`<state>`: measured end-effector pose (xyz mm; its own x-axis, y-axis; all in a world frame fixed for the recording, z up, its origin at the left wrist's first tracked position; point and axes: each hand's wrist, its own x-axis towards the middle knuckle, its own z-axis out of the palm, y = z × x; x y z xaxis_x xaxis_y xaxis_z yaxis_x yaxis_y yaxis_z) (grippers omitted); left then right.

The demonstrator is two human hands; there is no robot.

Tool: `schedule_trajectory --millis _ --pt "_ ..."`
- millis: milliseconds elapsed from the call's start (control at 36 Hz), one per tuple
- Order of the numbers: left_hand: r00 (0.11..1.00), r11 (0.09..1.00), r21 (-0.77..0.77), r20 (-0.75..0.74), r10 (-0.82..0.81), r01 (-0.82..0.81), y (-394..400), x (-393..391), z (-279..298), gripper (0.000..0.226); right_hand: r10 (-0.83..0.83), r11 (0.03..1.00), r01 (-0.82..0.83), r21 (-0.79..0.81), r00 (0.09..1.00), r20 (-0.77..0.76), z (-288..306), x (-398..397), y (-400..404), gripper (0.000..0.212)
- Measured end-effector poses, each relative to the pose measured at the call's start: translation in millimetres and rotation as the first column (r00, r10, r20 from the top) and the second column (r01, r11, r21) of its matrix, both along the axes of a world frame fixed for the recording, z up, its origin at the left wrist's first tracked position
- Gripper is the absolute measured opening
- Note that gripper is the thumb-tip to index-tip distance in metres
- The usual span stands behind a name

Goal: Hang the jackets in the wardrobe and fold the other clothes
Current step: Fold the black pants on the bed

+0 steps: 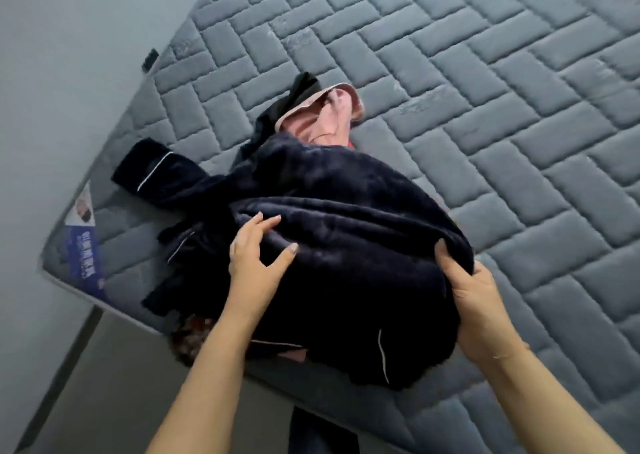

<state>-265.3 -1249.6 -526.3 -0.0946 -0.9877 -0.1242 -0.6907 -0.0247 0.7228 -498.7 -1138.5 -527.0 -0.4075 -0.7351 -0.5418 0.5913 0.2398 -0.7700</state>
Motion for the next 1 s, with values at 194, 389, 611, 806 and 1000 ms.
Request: schedule_trajectory --millis 194,389,611,806,1000 --pt "0.805 0.927 0.193 0.459 -0.376 0.323 83 -139 -65 0.083 -0.183 0.948 0.183 0.26 0.983 -0.023 -8 -148 137 0.033" --pt "0.755 0.764 0.414 0.23 -0.614 0.495 172 -261 -92 0.015 -0.139 0.857 0.235 0.458 0.962 -0.234 -55 -239 250 0.015" --pt "0.759 0.601 0.622 0.016 -0.651 0.502 271 -313 -90 0.015 0.317 0.749 0.055 0.661 0.846 -0.429 -93 -260 273 0.044" --pt "0.945 0.953 0.114 0.139 -0.297 0.282 191 -318 -71 0.025 0.494 0.805 -0.011 0.593 0.565 -0.661 -94 -253 234 0.051" --pt "0.913 0.927 0.368 0.349 -0.212 0.074 91 -314 -105 0.089 0.701 0.671 -0.362 0.647 0.596 -0.393 -120 -235 201 0.038"
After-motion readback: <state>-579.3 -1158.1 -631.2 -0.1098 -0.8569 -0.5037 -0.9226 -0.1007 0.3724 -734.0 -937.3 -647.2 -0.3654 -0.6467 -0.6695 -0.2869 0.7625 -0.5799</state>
